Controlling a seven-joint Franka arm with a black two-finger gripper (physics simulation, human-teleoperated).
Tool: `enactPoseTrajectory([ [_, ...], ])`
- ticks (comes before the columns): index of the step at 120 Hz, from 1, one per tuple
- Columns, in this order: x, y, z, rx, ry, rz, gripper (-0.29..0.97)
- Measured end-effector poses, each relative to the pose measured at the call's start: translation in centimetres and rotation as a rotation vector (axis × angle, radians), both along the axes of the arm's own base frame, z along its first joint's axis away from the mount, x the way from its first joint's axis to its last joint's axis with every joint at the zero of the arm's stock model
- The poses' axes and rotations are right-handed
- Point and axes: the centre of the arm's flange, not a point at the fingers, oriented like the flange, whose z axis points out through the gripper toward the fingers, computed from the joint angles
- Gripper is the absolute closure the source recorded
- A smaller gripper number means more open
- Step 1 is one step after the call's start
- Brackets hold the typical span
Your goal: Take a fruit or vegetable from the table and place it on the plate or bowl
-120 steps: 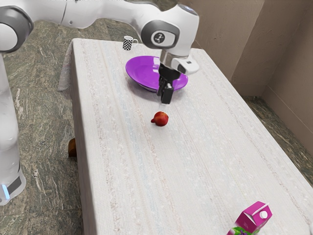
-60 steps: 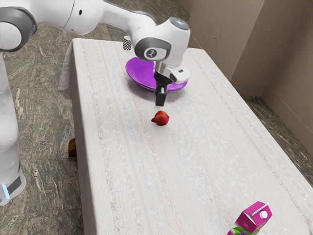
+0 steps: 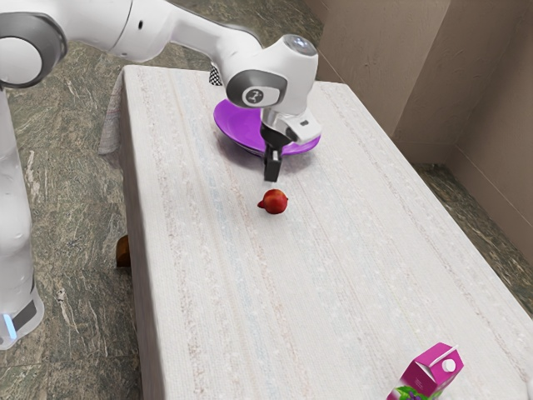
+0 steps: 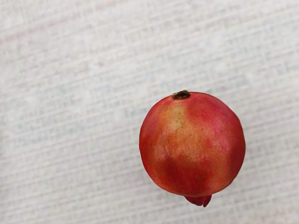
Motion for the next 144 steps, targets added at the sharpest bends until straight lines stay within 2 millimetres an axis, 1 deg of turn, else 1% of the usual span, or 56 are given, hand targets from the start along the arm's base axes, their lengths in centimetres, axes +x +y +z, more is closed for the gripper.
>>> enactPoseTrajectory([
  [32,0.0,-0.7,-0.9,-0.088,-0.006,0.014,0.00],
  [62,-0.3,-0.1,-1.9,-0.097,0.002,0.011,0.00],
  [72,-0.2,-0.2,-2.3,-0.097,0.002,0.006,0.00],
  [84,0.2,-0.8,-2.5,-0.101,-0.012,-0.009,0.00],
  [97,1.1,-1.2,-3.0,-0.111,-0.024,-0.017,0.00],
  [111,1.7,-1.2,-3.4,-0.118,-0.032,-0.017,0.00],
  [144,2.2,-0.7,-4.9,-0.122,-0.018,-0.015,0.00],
])
